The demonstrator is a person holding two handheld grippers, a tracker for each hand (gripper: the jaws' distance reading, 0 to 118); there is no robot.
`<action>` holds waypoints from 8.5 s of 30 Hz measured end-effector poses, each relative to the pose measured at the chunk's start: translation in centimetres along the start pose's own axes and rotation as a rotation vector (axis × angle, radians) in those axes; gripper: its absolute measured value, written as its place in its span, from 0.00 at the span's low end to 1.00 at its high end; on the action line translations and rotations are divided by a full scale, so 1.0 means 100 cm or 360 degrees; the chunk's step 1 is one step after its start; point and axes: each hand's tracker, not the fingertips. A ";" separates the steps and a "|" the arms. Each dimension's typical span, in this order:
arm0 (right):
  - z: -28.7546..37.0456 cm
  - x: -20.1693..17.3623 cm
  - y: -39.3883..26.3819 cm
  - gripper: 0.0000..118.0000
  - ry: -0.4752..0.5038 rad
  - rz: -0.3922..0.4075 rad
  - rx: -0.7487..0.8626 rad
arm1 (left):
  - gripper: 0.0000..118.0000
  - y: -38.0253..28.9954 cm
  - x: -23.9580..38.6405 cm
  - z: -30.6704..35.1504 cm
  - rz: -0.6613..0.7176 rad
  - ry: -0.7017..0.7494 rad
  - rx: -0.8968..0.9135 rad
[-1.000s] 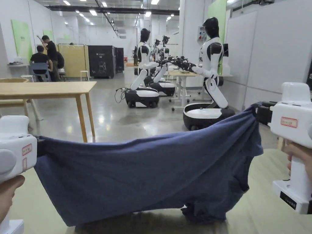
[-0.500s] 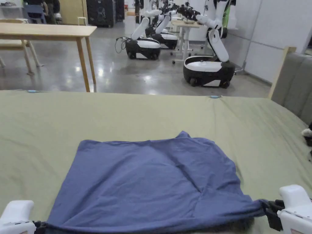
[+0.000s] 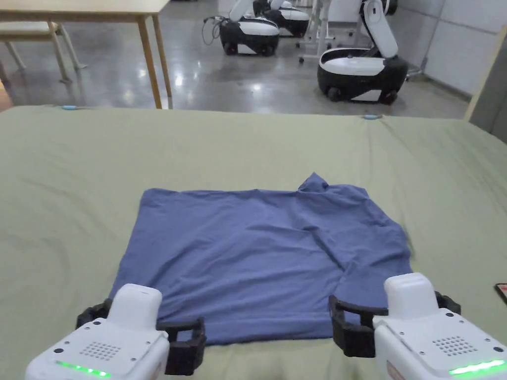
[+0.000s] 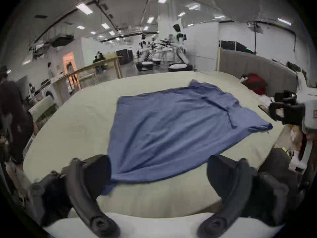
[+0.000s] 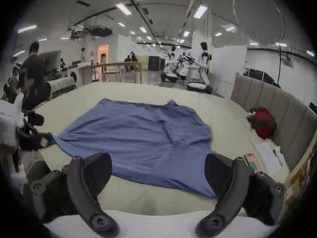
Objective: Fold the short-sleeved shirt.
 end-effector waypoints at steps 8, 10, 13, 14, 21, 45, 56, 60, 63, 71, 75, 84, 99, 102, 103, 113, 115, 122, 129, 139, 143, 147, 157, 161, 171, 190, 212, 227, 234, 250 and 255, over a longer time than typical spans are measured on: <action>0.007 -0.047 -0.022 0.01 0.0202 -0.0002 -0.0015 | 0.00 -0.060 -0.029 -0.008 0.0006 0.0040 -0.0177; 0.016 -0.044 -0.028 0.01 0.0210 0.0003 -0.0013 | 0.00 -0.074 -0.055 0.000 0.0083 0.0135 -0.0229; 0.026 -0.033 -0.033 0.01 0.0217 -0.0024 -0.0043 | 0.00 -0.089 -0.097 0.001 0.0211 0.0228 -0.0311; 0.027 -0.028 -0.036 0.01 0.0223 -0.0035 -0.0073 | 0.00 -0.092 -0.108 0.000 0.0259 0.0224 -0.0334; 0.040 0.014 -0.037 0.01 0.0114 -0.0101 -0.0154 | 0.99 -0.086 -0.142 -0.021 0.0364 0.0171 -0.0325; -0.035 0.151 -0.078 0.44 -0.0002 -0.0077 -0.0528 | 0.00 -0.032 -0.112 -0.037 0.0231 0.0146 -0.0358; -0.013 0.173 0.003 0.03 -0.0055 -0.0252 -0.0167 | 0.00 0.019 -0.124 -0.034 0.0116 0.0278 -0.0275; -0.064 0.171 0.059 0.03 -0.0095 -0.0206 -0.0155 | 0.00 0.081 -0.137 -0.079 0.0047 0.0284 -0.0256; -0.136 0.169 0.080 0.03 -0.0190 -0.0125 -0.0336 | 0.00 0.112 -0.141 -0.136 0.0004 0.0277 -0.0397; -0.239 0.178 0.059 0.05 -0.0144 -0.0351 -0.0634 | 0.03 0.108 -0.132 -0.219 -0.0048 0.0321 -0.0616; -0.204 0.173 0.055 0.93 -0.0277 -0.0318 -0.0513 | 1.00 0.102 -0.129 -0.172 0.0087 0.0299 -0.0418; -0.041 0.063 -0.007 0.49 0.0106 -0.0291 -0.0029 | 0.85 0.001 -0.049 -0.034 0.0073 0.0170 -0.0055; -0.010 0.047 -0.029 0.04 0.0135 -0.0307 -0.0104 | 0.49 -0.016 -0.126 -0.100 0.0220 0.0233 -0.0361; -0.008 0.065 -0.022 0.04 0.0090 -0.0333 -0.0098 | 0.97 0.002 -0.138 -0.123 0.0278 0.0201 -0.0296; -0.008 0.071 -0.021 0.04 0.0070 -0.0348 -0.0095 | 0.95 0.006 -0.144 -0.134 0.0297 0.0192 -0.0292; -0.041 0.159 -0.018 0.14 -0.0223 -0.0392 -0.0252 | 0.25 0.016 -0.110 -0.183 0.0046 0.0263 -0.0500; -0.064 0.180 -0.020 0.82 -0.0273 -0.0402 -0.0317 | 0.07 0.024 -0.095 -0.172 -0.0056 0.0259 -0.0486; -0.161 0.201 -0.022 0.97 -0.0316 -0.0264 -0.0565 | 0.07 0.036 -0.091 -0.159 -0.0039 0.0236 -0.0469; -0.193 0.193 -0.019 0.45 -0.0204 -0.0321 -0.0712 | 0.07 0.031 -0.092 -0.161 -0.0019 0.0233 -0.0523; -0.087 0.202 0.038 0.05 -0.0050 -0.0293 -0.0318 | 0.07 0.068 -0.108 -0.105 -0.0022 0.0183 -0.0333; -0.024 0.195 0.049 0.05 -0.0009 -0.0303 -0.0243 | 0.07 0.065 -0.112 -0.058 -0.0044 0.0159 -0.0259; 0.018 0.183 0.034 0.05 0.0005 -0.0307 -0.0299 | 0.07 0.036 -0.124 -0.025 -0.0012 0.0122 -0.0284; -0.004 0.182 -0.046 0.47 -0.0087 -0.0535 -0.0404 | 0.74 -0.025 -0.130 -0.018 0.0214 0.0226 -0.0282; 0.012 0.154 -0.015 0.69 -0.0120 -0.0480 -0.0101 | 0.94 -0.002 -0.111 0.007 0.0203 0.0243 0.0057; -0.046 0.030 0.043 0.29 0.0013 -0.0234 0.0148 | 0.14 0.040 -0.041 -0.052 0.0009 0.0209 0.0219; -0.084 0.085 0.027 0.05 -0.0055 -0.0262 -0.0084 | 1.00 0.116 -0.163 -0.292 0.0063 0.0350 -0.0380; -0.342 0.197 0.064 0.51 -0.0118 -0.0452 -0.0826 | 0.05 0.146 -0.123 -0.259 -0.0230 0.0036 -0.0345; -0.099 0.192 0.113 0.04 0.0093 -0.0337 -0.0136 | 0.05 0.146 -0.139 -0.080 -0.0072 0.0022 0.0079; 0.013 0.178 0.038 0.04 0.0123 -0.0396 -0.0220 | 0.05 0.049 -0.153 -0.002 0.0009 -0.0036 -0.0119; 0.004 0.089 0.024 0.91 0.0011 -0.0176 -0.0055 | 1.00 0.039 -0.068 -0.007 -0.0011 0.0078 0.0090; -0.001 0.036 0.047 0.87 0.0043 -0.0175 0.0289 | 0.99 0.055 -0.027 -0.024 -0.0118 0.0279 0.0402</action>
